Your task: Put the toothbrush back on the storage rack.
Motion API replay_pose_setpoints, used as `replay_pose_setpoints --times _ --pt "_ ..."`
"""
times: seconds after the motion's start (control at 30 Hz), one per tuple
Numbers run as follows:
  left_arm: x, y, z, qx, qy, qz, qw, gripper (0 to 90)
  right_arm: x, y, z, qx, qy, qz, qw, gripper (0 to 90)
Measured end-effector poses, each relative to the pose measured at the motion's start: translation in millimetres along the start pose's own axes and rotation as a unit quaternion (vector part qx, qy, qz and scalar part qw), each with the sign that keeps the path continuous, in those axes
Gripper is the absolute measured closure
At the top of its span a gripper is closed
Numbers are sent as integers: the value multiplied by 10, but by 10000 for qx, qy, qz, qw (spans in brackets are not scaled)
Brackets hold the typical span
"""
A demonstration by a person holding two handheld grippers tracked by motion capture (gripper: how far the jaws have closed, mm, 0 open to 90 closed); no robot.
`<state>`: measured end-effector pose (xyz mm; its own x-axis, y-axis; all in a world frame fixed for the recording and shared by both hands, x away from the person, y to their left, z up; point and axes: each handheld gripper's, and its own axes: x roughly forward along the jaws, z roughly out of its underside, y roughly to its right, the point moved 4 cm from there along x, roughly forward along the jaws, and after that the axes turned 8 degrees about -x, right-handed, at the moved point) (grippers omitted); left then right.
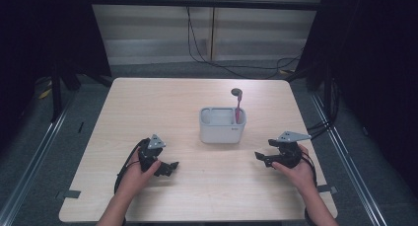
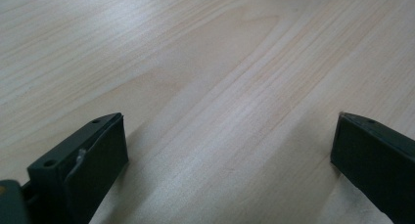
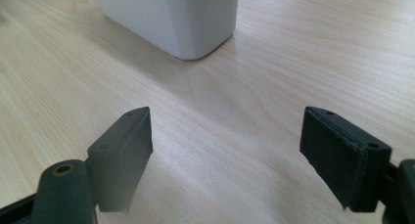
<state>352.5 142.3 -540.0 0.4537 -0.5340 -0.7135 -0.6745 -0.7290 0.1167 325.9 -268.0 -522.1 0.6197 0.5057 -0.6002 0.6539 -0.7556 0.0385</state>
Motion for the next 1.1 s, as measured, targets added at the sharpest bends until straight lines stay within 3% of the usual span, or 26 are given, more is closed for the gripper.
replay_pose_setpoints --times 0.2,1.1 --pt "-1 0 0 -2 1 1 10000 0 -3 27 50 68 -73 22 9999 196" --pt "-5 0 3 17 -7 -4 10000 0 24 45 189 -158 -461 32 9988 189"
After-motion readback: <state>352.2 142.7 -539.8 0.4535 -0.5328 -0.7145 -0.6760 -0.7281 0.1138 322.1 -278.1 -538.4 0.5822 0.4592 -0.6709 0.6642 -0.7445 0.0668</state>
